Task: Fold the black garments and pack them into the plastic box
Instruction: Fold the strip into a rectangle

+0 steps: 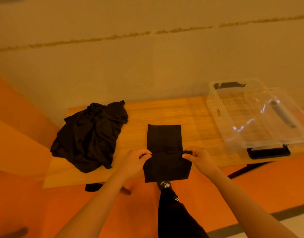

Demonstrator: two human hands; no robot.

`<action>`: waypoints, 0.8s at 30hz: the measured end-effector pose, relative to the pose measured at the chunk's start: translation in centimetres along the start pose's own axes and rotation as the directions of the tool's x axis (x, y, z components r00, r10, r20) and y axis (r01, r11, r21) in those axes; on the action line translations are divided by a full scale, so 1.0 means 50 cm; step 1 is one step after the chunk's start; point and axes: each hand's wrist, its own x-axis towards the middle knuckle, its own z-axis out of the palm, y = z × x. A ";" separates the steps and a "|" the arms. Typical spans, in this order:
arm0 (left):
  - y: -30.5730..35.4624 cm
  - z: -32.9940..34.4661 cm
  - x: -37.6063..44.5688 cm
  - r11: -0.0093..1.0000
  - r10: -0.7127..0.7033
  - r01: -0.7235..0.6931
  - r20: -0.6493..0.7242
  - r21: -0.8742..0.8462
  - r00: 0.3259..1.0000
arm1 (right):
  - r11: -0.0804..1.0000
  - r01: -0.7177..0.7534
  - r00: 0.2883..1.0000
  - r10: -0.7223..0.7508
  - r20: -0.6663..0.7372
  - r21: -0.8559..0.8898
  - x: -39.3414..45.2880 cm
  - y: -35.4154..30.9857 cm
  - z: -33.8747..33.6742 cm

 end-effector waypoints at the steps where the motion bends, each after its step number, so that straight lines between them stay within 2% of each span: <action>1: 0.003 -0.008 0.027 1.000 -0.006 0.006 0.016 -0.010 1.000 | 1.000 -0.002 1.000 0.002 -0.003 -0.004 0.028 -0.003 -0.006; 8: -0.014 -0.037 0.258 0.991 -0.117 0.120 0.055 -0.066 0.992 | 0.997 -0.061 0.998 0.060 -0.017 -0.042 0.260 0.001 -0.041; 13: -0.075 -0.012 0.377 0.933 -0.317 0.327 0.088 -0.151 0.944 | 0.987 -0.137 0.991 0.135 -0.026 -0.085 0.377 0.019 -0.041; 15: -0.096 0.005 0.394 0.909 -0.353 0.362 0.078 -0.207 0.932 | 0.982 -0.158 0.987 0.155 -0.037 -0.107 0.399 0.034 -0.034; 20: -0.104 0.038 0.403 0.880 -0.382 0.307 -0.154 -0.362 0.911 | 0.980 -0.142 0.982 0.122 -0.144 -0.141 0.414 0.058 -0.020; 24: -0.077 0.050 0.414 0.914 -0.298 0.196 -0.261 -0.355 0.918 | 0.981 -0.091 0.980 0.058 -0.188 -0.172 0.416 0.060 -0.013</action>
